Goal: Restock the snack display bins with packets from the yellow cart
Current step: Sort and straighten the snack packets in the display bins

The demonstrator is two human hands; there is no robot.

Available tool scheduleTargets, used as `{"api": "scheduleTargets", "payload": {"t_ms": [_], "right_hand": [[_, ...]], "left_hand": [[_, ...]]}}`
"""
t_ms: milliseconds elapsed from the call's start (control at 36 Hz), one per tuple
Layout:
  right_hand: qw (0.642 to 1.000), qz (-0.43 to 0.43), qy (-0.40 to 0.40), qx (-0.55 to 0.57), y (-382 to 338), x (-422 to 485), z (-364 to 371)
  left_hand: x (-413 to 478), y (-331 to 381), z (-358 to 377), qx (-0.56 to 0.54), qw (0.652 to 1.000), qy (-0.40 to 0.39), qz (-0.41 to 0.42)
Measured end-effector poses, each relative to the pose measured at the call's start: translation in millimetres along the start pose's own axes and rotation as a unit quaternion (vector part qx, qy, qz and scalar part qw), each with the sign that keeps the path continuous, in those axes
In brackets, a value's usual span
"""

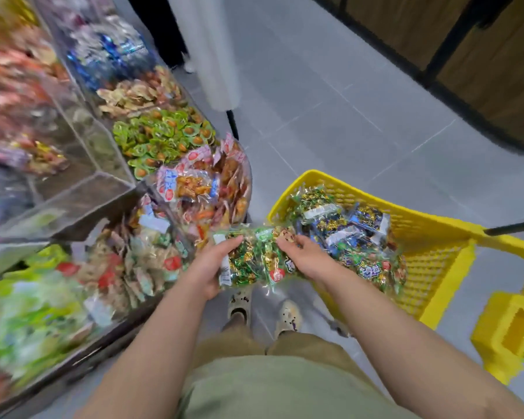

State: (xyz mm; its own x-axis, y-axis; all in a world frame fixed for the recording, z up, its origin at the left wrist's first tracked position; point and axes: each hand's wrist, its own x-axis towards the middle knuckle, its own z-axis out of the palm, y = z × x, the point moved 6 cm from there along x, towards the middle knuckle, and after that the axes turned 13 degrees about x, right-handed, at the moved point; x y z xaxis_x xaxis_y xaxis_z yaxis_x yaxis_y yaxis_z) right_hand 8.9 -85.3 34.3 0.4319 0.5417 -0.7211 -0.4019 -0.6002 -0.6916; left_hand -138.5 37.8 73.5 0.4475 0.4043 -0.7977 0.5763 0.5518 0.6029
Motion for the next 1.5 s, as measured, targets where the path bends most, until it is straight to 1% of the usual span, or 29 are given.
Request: {"api": "scheduleTargets", "payload": {"t_ms": [56,167,250,306,361,417,500,556,667,722,778,833,889,972,1028,1083,1167,1278,1417,1500], "right_hand": [[0.999,-0.001,-0.023,-0.025,-3,-1,20],[0.996,0.001,-0.081,0.028,-6,-5,67],[0.994,0.007,-0.106,0.008,-7,-10,111],[0.987,0.042,-0.151,0.016,-1,-15,144],[0.972,0.072,-0.223,0.025,3,-24,179],[0.961,0.079,-0.265,0.028,6,-31,210],[0.954,0.074,-0.286,0.044,7,-42,255],[0.951,0.077,-0.293,0.055,10,-52,283],[0.933,0.098,-0.331,0.099,19,-73,337],[0.942,0.096,-0.315,0.072,25,-78,359],[0.959,0.073,-0.274,0.022,26,-81,379],[0.967,0.038,-0.251,-0.008,23,-81,398],[0.972,0.022,-0.233,-0.013,19,-81,414],[0.973,0.017,-0.231,0.008,8,-84,438],[0.972,0.016,-0.236,0.009,0,-85,451],[0.968,0.008,-0.25,-0.009,-10,-85,463],[0.963,-0.035,-0.261,-0.051,-30,-82,478],[0.969,-0.097,-0.22,-0.058,-60,-65,492],[0.975,-0.147,-0.156,-0.054,-103,-42,511],[0.977,-0.159,-0.136,-0.035,-130,-31,528]], "left_hand": [[-15,-13,-27,-0.027,0.999,0.037,0.005],[-45,-45,-82,-0.103,0.99,0.094,0.002],[-70,-65,-122,-0.134,0.981,0.138,0.007],[-87,-79,-150,-0.141,0.975,0.174,0.007],[-100,-99,-181,-0.163,0.963,0.212,0.002],[-115,-116,-209,-0.188,0.954,0.233,0.002],[-138,-137,-250,-0.211,0.947,0.239,0.029],[-152,-154,-278,-0.218,0.944,0.246,0.031],[-179,-185,-332,-0.226,0.929,0.294,0.021],[-187,-196,-357,-0.241,0.922,0.302,0.022],[-193,-201,-377,-0.25,0.919,0.302,0.035],[-196,-203,-395,-0.245,0.92,0.299,0.063],[-201,-202,-413,-0.244,0.917,0.305,0.087],[-205,-198,-438,-0.241,0.913,0.309,0.11],[-206,-197,-455,-0.249,0.904,0.325,0.122],[-204,-194,-466,-0.262,0.902,0.317,0.132],[-199,-183,-478,-0.25,0.906,0.307,0.152],[-193,-167,-496,-0.251,0.902,0.321,0.142],[-180,-145,-526,-0.255,0.892,0.349,0.134],[-178,-126,-546,-0.252,0.889,0.354,0.142]]}}
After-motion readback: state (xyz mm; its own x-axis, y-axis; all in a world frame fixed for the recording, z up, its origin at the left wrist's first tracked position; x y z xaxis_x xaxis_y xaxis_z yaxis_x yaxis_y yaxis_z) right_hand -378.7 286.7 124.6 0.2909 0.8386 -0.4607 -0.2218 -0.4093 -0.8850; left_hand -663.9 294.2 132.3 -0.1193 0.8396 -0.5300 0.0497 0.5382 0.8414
